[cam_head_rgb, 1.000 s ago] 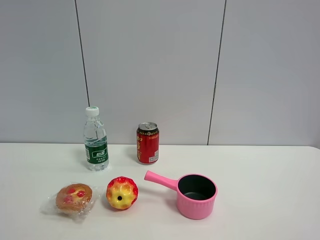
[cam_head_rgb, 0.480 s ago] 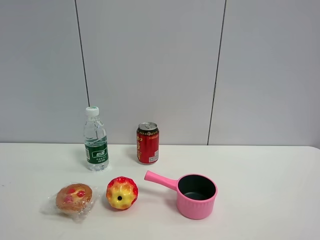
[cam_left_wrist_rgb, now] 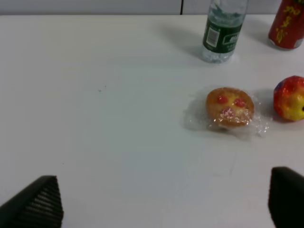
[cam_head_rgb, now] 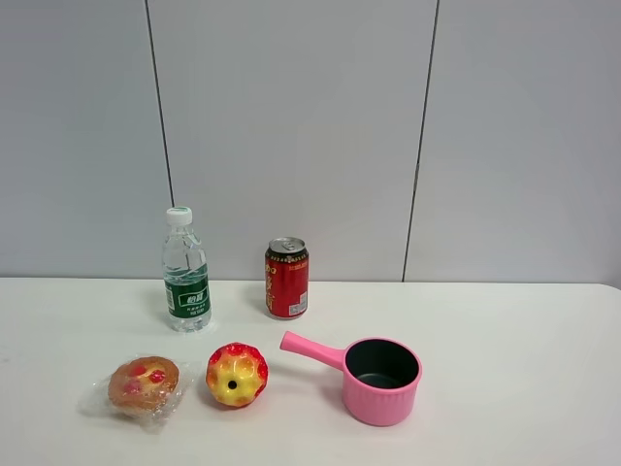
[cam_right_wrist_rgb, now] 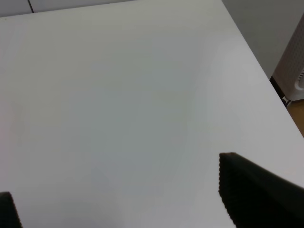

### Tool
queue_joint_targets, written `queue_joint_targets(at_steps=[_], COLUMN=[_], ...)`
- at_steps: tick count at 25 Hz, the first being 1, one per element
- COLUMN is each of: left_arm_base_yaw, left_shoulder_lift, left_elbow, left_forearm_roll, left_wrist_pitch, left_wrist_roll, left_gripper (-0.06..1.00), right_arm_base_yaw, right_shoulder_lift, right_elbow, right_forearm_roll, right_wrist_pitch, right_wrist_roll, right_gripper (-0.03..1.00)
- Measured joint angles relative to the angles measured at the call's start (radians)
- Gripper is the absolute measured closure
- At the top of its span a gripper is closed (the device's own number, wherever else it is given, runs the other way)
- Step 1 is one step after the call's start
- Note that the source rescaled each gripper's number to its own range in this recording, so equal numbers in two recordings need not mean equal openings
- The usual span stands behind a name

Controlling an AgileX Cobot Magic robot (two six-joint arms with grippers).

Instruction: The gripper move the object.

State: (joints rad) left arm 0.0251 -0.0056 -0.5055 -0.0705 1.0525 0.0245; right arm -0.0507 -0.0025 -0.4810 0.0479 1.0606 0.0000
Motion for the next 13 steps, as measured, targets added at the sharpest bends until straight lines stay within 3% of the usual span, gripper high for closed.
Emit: queue_joint_targets(at_steps=[13], left_arm_base_yaw=[0.0], left_shoulder_lift=[0.0], left_elbow=[0.0], left_forearm_roll=[0.0], left_wrist_pitch=[0.0], left_wrist_roll=[0.0], left_gripper=[-0.06], right_arm_base_yaw=[0.0], right_shoulder_lift=[0.0], right_elbow=[0.0], right_forearm_roll=[0.0], right_wrist_pitch=[0.0], right_wrist_roll=[0.0], right_gripper=[0.35])
